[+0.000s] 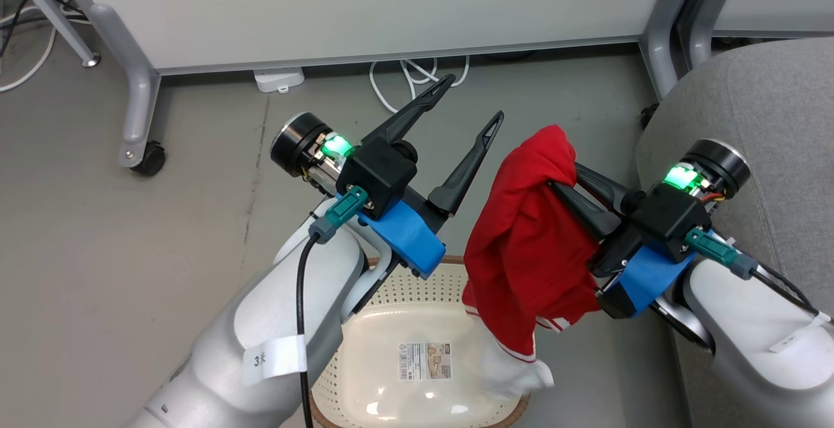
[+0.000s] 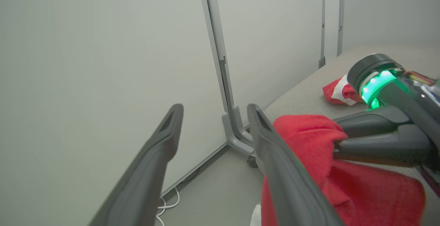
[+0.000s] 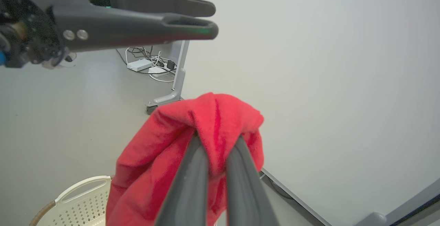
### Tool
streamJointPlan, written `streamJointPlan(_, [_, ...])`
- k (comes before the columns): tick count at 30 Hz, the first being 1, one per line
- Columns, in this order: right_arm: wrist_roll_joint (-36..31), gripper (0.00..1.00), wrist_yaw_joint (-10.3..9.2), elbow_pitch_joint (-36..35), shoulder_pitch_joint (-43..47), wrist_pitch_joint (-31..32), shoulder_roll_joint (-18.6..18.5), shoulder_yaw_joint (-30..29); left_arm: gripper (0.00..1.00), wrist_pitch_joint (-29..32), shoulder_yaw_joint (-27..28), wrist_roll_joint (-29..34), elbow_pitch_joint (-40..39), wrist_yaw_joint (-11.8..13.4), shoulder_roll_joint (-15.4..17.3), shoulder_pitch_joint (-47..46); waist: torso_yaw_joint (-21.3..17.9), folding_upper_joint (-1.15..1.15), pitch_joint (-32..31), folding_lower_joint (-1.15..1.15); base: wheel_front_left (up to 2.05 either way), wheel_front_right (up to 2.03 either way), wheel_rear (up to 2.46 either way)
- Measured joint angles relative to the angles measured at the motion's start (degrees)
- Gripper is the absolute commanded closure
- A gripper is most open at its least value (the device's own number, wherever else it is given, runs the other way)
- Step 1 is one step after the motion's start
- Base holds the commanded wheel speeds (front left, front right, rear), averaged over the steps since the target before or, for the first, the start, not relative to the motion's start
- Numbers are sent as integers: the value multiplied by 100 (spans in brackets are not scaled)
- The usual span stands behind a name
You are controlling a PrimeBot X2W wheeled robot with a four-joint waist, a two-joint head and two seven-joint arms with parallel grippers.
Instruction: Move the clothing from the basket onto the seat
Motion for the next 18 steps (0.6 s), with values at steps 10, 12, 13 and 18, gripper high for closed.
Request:
streamJointPlan(10, [-73, 100, 0, -51, 211, 0, 123, -449, 0, 0, -4, 56, -5, 0, 35, 2, -202, 0, 124, 0, 0, 0, 0])
streamJointPlan(12, [-83, 100, 0, -67, 256, 0, 168, -560, 0, 0, -25, 56, -5, 0, 45, 2, -264, 0, 151, 0, 0, 0, 0])
streamJointPlan(13, [-99, 100, 0, -74, 290, 0, 194, -615, 0, 0, -41, 56, -4, 0, 51, 2, -297, 0, 165, 0, 0, 0, 0])
streamJointPlan(18, [-168, 100, 0, -118, 437, 0, 320, -912, 0, 0, -134, 56, 0, 0, 74, -7, -478, 0, 246, 0, 0, 0, 0])
